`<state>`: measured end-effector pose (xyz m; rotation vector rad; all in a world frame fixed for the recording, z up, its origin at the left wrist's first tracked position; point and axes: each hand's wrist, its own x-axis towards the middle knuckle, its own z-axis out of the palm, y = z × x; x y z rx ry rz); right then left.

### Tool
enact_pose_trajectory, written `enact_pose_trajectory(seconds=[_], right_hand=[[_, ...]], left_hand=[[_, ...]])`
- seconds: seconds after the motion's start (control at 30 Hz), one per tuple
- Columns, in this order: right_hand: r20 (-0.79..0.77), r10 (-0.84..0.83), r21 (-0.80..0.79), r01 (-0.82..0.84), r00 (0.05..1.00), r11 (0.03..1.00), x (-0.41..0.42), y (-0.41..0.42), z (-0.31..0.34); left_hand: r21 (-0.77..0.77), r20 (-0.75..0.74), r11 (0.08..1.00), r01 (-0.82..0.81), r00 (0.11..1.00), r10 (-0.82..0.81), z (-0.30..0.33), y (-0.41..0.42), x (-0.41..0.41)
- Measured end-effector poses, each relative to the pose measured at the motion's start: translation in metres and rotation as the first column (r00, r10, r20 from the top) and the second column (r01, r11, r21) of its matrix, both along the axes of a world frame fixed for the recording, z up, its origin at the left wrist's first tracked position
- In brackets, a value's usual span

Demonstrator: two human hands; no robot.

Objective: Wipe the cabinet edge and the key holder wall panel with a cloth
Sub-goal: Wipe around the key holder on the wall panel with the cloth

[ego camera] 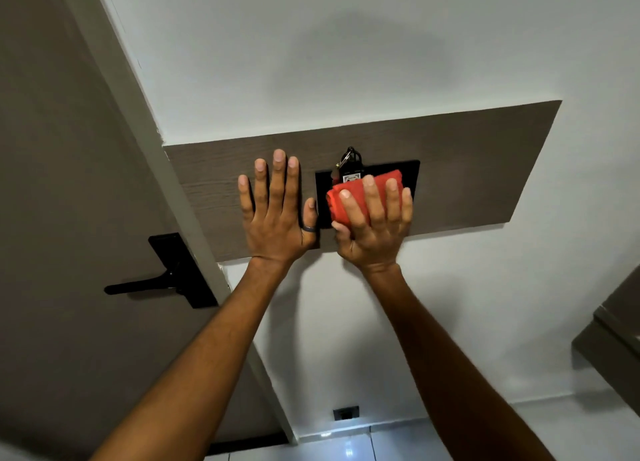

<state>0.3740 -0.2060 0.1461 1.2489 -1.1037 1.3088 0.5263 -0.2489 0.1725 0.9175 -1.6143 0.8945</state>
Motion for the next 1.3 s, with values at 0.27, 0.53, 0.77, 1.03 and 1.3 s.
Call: enact_pose_trajectory(seconds=[0.27,0.53,0.77,1.03,1.3], right_hand=[[0.143,0.030,0.004,-0.031,0.989,1.000,0.013,-0.002,-0.005],[-0.051,0.002,0.005,-0.002,0.999,1.000,-0.008,-0.003,0.005],[-0.151,-0.010,-0.024,0.007,0.988,1.000,-0.024,-0.006,-0.001],[-0.330,0.008,-0.043,-0.023,0.944,0.999,-0.046,-0.004,0.000],[-0.240,0.046,0.003,-0.047,0.970,0.999,-0.022,0.001,-0.003]], left_hand=[[0.021,0.002,1.000,0.012,1.000,-0.012,0.001,-0.002,0.001],[0.025,-0.007,0.999,0.026,1.000,-0.026,0.000,-0.003,0.002],[0.001,-0.002,1.000,0.017,1.000,-0.017,-0.003,-0.005,0.001],[0.021,0.013,1.000,0.005,1.000,-0.005,0.000,0.000,0.000],[0.028,0.013,1.000,-0.002,1.000,0.002,0.001,0.000,0.000]])
